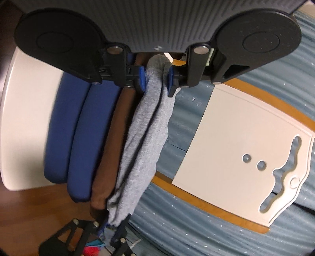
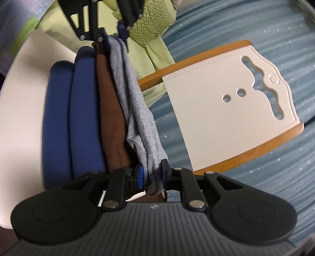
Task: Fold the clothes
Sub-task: 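Lower the t-shirt onto the stack of folded clothes with both grippers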
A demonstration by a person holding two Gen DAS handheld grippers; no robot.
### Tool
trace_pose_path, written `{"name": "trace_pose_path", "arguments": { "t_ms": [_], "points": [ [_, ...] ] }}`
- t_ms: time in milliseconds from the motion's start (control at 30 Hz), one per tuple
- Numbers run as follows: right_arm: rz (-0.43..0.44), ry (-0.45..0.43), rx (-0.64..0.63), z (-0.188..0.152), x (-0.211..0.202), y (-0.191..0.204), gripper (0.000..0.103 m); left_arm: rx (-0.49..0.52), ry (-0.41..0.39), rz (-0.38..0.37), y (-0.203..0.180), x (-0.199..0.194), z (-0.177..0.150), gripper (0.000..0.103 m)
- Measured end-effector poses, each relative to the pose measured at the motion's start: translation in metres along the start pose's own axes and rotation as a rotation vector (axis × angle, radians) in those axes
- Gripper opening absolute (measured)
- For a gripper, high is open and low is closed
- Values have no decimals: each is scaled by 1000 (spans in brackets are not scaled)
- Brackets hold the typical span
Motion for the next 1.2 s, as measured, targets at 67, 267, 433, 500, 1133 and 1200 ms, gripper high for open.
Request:
{"name": "trace_pose_path", "arguments": {
  "t_ms": [67, 267, 433, 500, 1133, 1200],
  "points": [
    [14, 12, 52, -5, -6, 1, 10, 53, -1, 35, 9, -4, 10, 22],
    [0, 17, 176, -3, -12, 6, 9, 57, -48, 131, 16, -24, 14, 21],
    [11, 21, 140, 2, -12, 13, 10, 65, -8, 44, -14, -8, -12, 20],
    [19, 24, 119, 3, -11, 15, 10, 58, -15, 50, -20, -9, -17, 20],
    [-18, 33, 135, -11, -31, 23, 28, -47, 52, 73, -20, -41, -55, 30],
    [-9, 44, 167, -16, -38, 23, 30, -101, 55, 62, -19, -48, -61, 30]
  ]
}}
Point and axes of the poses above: each gripper's, at about its wrist camera, not at the fingertips, and x roughly the way its jaws point, y to its left, z to its top, the point moved 2 cm from there along x, roughly the way its jaws point, and after that the axes turned 7 degrees about y, right-handed, at the moved point
